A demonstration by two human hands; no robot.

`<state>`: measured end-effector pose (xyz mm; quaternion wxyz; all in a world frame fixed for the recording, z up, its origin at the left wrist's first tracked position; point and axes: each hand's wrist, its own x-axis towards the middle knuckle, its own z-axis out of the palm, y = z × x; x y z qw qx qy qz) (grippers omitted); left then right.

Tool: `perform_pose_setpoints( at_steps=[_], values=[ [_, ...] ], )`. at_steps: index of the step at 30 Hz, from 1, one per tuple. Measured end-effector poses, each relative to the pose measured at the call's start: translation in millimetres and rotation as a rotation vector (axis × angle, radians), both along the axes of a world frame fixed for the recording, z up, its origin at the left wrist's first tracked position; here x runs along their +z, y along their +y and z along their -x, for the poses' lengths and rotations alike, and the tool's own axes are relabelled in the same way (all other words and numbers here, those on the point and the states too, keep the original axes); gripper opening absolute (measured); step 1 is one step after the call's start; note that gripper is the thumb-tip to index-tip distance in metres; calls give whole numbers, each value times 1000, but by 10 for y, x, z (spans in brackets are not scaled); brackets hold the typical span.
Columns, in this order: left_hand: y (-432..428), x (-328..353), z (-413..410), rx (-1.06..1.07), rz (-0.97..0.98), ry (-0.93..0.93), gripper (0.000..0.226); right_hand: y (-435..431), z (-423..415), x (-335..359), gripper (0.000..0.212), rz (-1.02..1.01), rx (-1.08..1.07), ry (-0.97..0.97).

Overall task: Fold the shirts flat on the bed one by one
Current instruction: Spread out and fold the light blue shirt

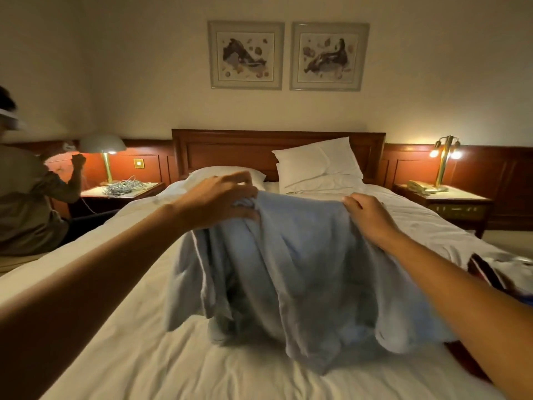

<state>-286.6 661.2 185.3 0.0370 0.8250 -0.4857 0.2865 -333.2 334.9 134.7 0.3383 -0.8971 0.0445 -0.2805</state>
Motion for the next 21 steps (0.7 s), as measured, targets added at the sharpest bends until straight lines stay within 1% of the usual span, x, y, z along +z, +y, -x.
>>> perform_pose_setpoints(
  at_steps=[1, 3, 5, 7, 8, 9, 11, 12, 13, 14, 16, 18, 20, 21],
  values=[
    [-88, 14, 14, 4, 64, 24, 30, 62, 45, -55, 30, 2, -24, -22],
    [-285, 53, 49, 26, 207, 86, 26, 292, 168, -178, 32, -50, -30, -133],
    [-485, 95, 76, 60, 332, 164, 23, 649, 338, -280, 42, -188, 60, -247],
    [-651, 129, 120, 96, 436, 258, 24, 977, 433, -369, 50, -312, 171, -226],
    [-713, 141, 141, 101, 496, 313, 28, 1080, 437, -409, 50, -321, 193, -200],
    [-748, 150, 152, 89, 569, 379, 30, 1137, 422, -446, 44, -295, 185, -194],
    [-734, 178, 162, 32, 725, 571, 32, 1121, 378, -428, 31, -232, 116, -237],
    [-685, 210, 165, 5, 783, 661, 33, 1062, 359, -383, 29, -221, 101, -265],
    [-618, 245, 163, -6, 809, 701, 35, 992, 353, -321, 28, -211, 105, -289],
    [-534, 278, 142, 5, 797, 673, 33, 921, 367, -237, 27, -203, 116, -305],
    [-328, 360, 93, 52, 691, 517, 23, 758, 408, 0, 22, -205, 151, -346],
    [-146, 446, 51, 83, 621, 410, 27, 583, 467, 318, 17, -243, 160, -388],
    [-40, 510, 24, 74, 633, 385, 28, 423, 530, 636, 19, -286, 151, -426],
    [-33, 541, 37, 69, 633, 399, 33, 396, 566, 758, 21, -307, 160, -432]
  ],
)
